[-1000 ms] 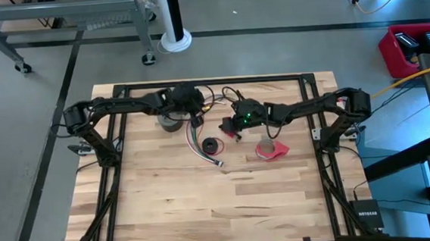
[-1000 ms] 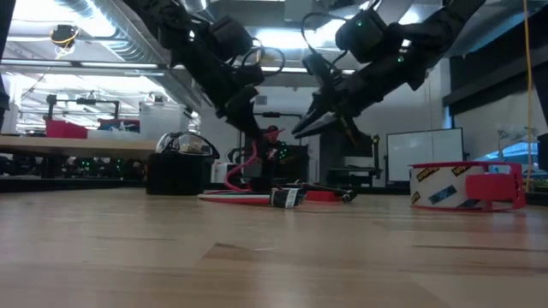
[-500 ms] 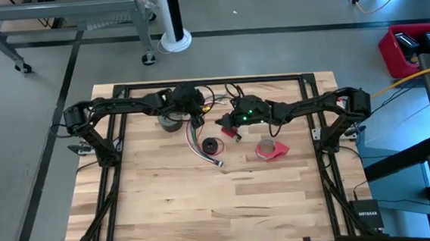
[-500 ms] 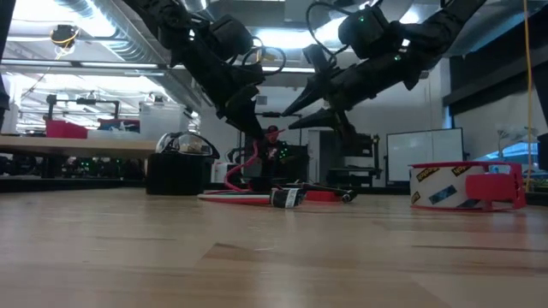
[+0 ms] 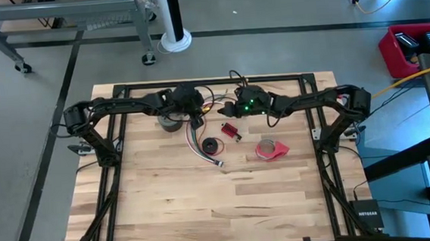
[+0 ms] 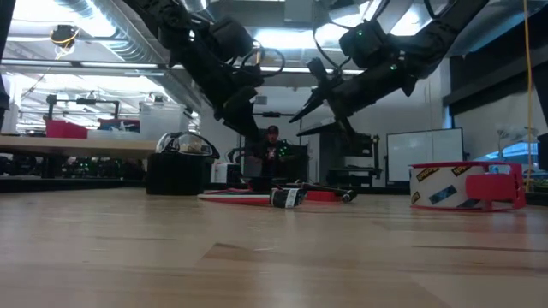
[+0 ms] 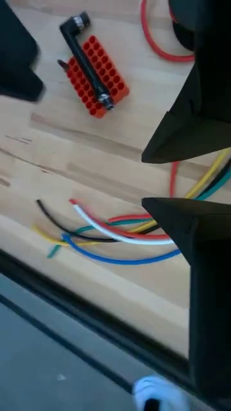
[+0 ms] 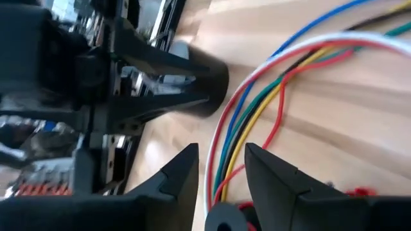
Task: Coil cords
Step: Coil the red wire onto the spool
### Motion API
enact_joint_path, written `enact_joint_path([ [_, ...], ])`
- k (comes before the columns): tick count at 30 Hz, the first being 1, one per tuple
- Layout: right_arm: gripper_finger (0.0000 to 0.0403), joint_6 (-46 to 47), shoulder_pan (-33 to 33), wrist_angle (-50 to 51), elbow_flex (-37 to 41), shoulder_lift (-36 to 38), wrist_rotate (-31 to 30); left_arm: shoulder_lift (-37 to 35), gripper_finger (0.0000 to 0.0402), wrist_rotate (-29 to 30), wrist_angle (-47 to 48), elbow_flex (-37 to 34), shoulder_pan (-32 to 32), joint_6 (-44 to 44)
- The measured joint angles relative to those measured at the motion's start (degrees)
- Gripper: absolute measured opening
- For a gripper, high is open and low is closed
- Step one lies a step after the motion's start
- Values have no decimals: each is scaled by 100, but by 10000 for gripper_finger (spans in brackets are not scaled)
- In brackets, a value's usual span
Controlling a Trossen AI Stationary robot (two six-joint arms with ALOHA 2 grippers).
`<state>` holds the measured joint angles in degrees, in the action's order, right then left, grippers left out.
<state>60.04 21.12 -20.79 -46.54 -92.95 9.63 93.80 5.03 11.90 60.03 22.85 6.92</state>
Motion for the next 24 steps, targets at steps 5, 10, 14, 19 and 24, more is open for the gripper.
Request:
enact_joint_path([
  [5, 129, 315, 170, 279, 0, 0, 805, 0, 88, -1, 671, 0, -1, -459],
  [10, 129, 432, 182, 777, 0, 2, 950, 0, 88, -276, 1361, 1, -30, -1318],
  [14, 129, 423, 179, 851, 0, 1, 953, -5, 88, -1157, 1818, 7, -156, -1660],
  [19, 129, 377, 179, 710, 0, 4, 879, 2, 88, -2267, 1848, 4, -483, -1989],
  [24, 129, 266, 177, 719, 0, 4, 843, 2, 88, -2296, 1852, 4, -804, -2321],
])
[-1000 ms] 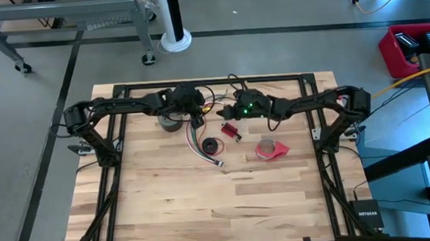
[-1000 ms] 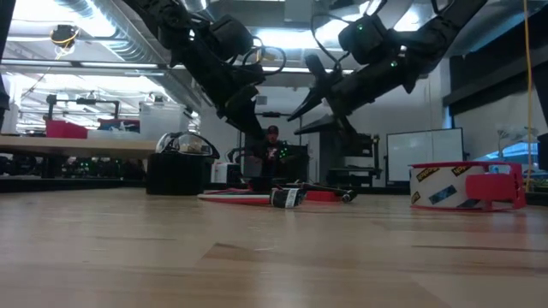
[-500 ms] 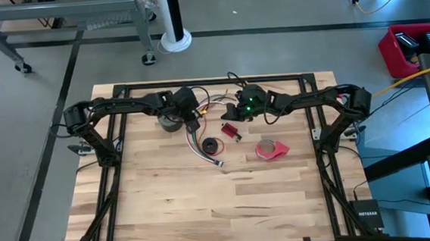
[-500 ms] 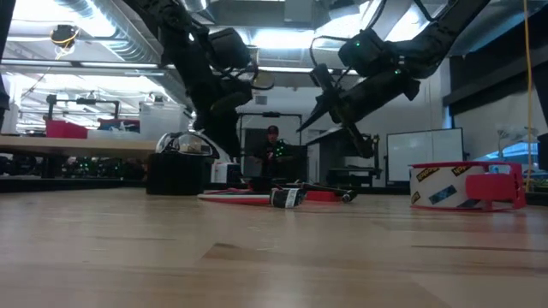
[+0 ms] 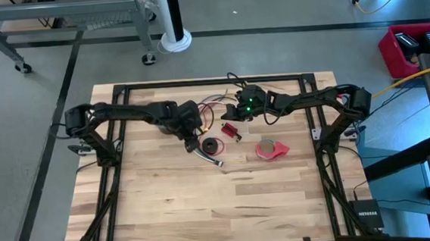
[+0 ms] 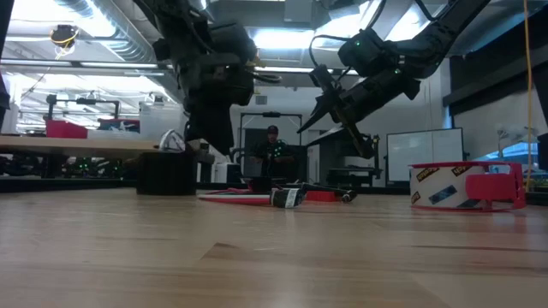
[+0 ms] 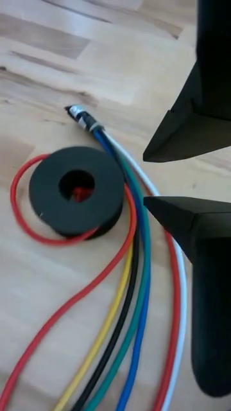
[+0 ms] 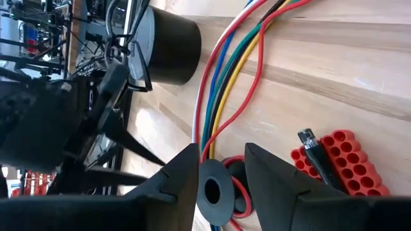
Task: Coil cords
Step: Coil the red wire onto the spool
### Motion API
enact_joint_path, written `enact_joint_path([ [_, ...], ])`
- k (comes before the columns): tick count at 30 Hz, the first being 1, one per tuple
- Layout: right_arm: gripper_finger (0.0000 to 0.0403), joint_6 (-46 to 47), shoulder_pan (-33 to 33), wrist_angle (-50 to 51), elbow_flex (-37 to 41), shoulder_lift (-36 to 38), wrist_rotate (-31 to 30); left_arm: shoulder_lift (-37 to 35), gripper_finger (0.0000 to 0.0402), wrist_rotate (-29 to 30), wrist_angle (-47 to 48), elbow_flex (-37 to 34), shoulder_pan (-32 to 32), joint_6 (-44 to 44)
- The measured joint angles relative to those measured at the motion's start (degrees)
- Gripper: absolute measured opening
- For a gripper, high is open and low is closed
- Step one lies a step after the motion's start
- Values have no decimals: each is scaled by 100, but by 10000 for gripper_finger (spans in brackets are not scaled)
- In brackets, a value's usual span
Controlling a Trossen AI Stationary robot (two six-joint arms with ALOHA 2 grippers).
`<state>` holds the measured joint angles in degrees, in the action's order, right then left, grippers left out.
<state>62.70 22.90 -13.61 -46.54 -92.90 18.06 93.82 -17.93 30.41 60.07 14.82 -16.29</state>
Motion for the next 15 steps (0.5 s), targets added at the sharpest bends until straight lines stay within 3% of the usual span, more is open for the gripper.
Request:
enact_joint_path([
  [5, 129, -2, 0, 0, 0, 0, 0, 0, 88, 233, -203, -2, -251, -467],
  [15, 129, -29, 0, 42, 0, 0, 107, 0, 88, 1694, -586, -2, -827, -1718],
])
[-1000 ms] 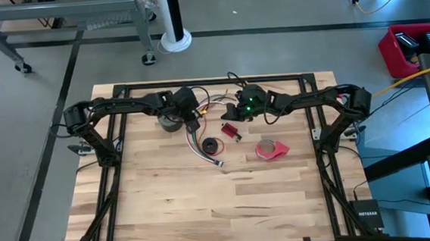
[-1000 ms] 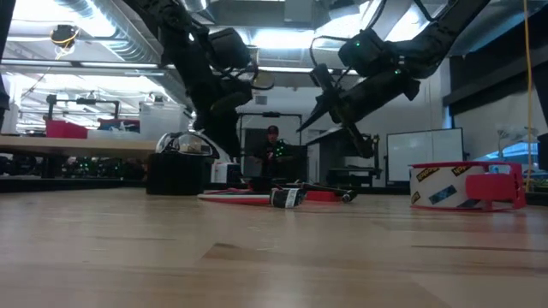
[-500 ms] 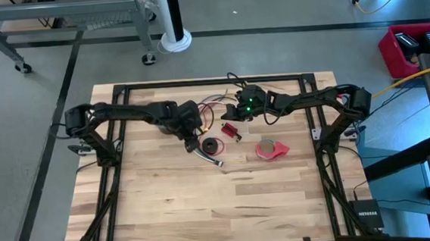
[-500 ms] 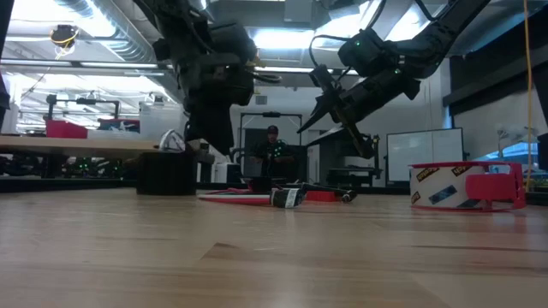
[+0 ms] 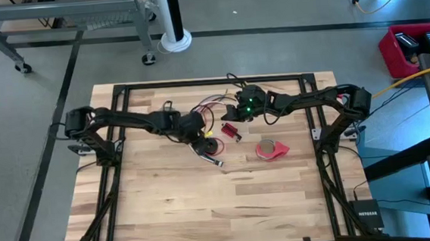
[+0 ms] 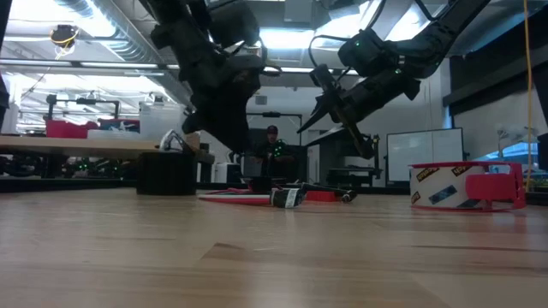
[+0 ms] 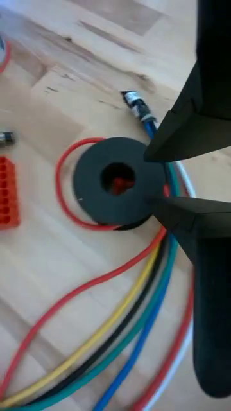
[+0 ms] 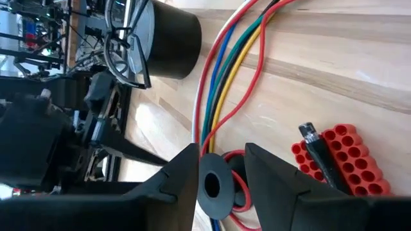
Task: Coil cords
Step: Coil the red wire onto the spool
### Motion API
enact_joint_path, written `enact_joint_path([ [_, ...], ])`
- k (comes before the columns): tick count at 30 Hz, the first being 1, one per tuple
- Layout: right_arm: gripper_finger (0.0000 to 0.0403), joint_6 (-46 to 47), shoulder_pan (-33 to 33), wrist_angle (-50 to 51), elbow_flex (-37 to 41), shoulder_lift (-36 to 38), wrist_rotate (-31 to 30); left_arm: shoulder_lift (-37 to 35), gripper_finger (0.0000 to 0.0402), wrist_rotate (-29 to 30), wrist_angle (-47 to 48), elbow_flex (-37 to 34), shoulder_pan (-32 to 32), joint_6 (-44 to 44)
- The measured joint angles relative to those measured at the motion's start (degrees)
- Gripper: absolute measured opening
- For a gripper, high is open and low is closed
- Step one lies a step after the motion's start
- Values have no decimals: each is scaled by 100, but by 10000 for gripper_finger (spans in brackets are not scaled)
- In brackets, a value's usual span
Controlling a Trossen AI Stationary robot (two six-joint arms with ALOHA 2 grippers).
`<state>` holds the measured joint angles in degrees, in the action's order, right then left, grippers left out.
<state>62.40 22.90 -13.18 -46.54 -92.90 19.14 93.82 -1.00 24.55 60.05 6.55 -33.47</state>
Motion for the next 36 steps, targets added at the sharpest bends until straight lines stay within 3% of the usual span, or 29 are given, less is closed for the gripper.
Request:
enact_joint_path([
  [6, 129, -502, 0, 285, 0, 0, 354, -353, 88, 950, 323, -4, -619, -356],
  [14, 129, -589, -2, 385, -2, 0, 868, -2152, 88, 2991, 1994, -59, -1186, -579],
  [17, 129, -585, -2, 358, 0, 2, 896, -2964, 88, 3485, 2369, -412, -1453, -829],
  [21, 129, -581, -2, 355, -1, 2, 894, -4038, 88, 3657, 2241, -1316, -1802, -1403],
  [25, 129, -574, -2, 344, -1, 2, 896, -4808, 88, 3637, 1398, -2424, -2054, -2050],
  [28, 129, -543, -2, 331, -2, 2, 876, -5041, 88, 3638, -32, -3244, -2157, -2292],
  [33, 129, -430, -2, 177, 0, 2, 846, -4775, 88, 3635, -3273, -4408, -2203, -2174],
  [36, 129, -423, -2, -1, 0, 2, 844, -4389, 88, 3639, -4454, -4799, -2167, -2386],
])
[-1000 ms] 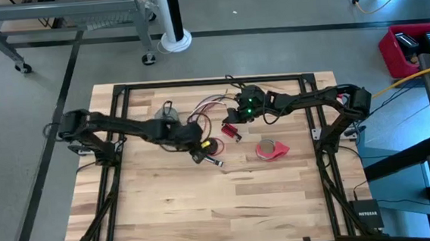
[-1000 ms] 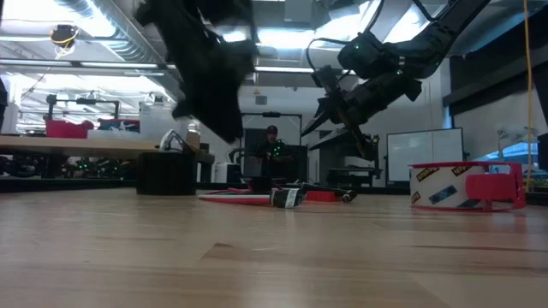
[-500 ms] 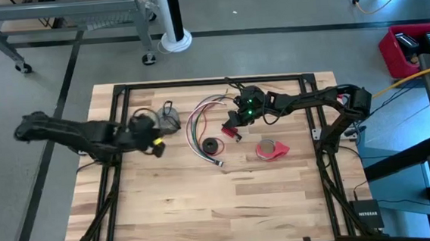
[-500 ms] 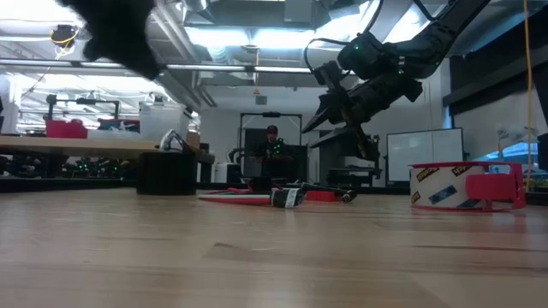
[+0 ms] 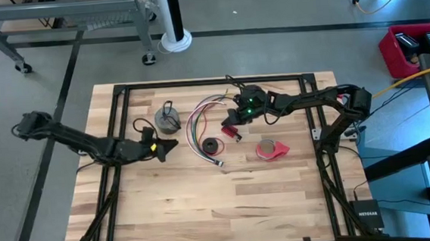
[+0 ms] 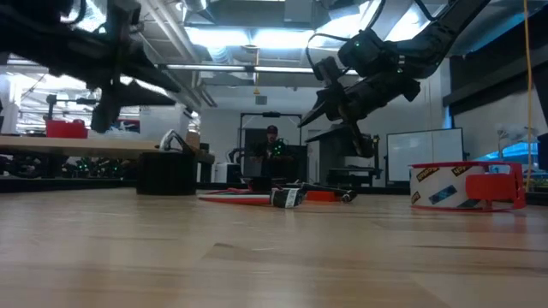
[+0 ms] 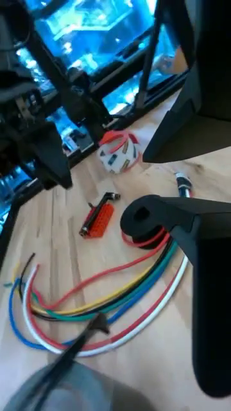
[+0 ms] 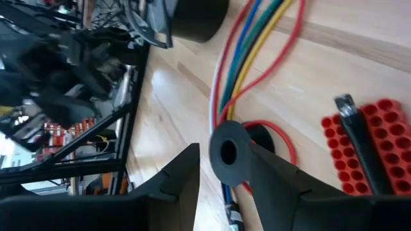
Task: Coil cords
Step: Coil the red wire onto the spool
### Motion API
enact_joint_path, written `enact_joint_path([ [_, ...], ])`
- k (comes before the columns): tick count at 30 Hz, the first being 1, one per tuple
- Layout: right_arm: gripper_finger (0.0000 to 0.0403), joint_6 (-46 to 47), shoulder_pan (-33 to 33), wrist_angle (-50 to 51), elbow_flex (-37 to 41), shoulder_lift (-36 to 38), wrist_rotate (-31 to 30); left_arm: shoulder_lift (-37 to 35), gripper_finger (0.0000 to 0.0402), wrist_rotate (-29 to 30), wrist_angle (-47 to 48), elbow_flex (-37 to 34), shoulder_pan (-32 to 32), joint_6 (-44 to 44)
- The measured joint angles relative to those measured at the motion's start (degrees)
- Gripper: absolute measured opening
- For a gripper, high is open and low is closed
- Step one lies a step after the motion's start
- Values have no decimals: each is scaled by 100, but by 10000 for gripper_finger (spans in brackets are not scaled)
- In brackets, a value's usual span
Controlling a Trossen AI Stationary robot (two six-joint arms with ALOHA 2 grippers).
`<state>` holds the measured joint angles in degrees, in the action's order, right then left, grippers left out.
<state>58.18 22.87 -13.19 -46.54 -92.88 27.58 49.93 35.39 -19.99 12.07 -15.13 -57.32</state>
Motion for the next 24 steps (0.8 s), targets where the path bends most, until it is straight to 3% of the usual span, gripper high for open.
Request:
enact_joint_path([
  [9, 129, 4, 0, -445, 0, 2, -5, 1675, 88, -86, -664, -14, 86, -2038],
  [15, 129, 4, 0, -520, 0, 2, -220, 2912, 88, -87, -1623, 399, 109, -2072],
  [24, 129, 4, 0, -518, 0, 2, -254, 4263, 88, -330, -1701, 1233, 303, -2395],
])
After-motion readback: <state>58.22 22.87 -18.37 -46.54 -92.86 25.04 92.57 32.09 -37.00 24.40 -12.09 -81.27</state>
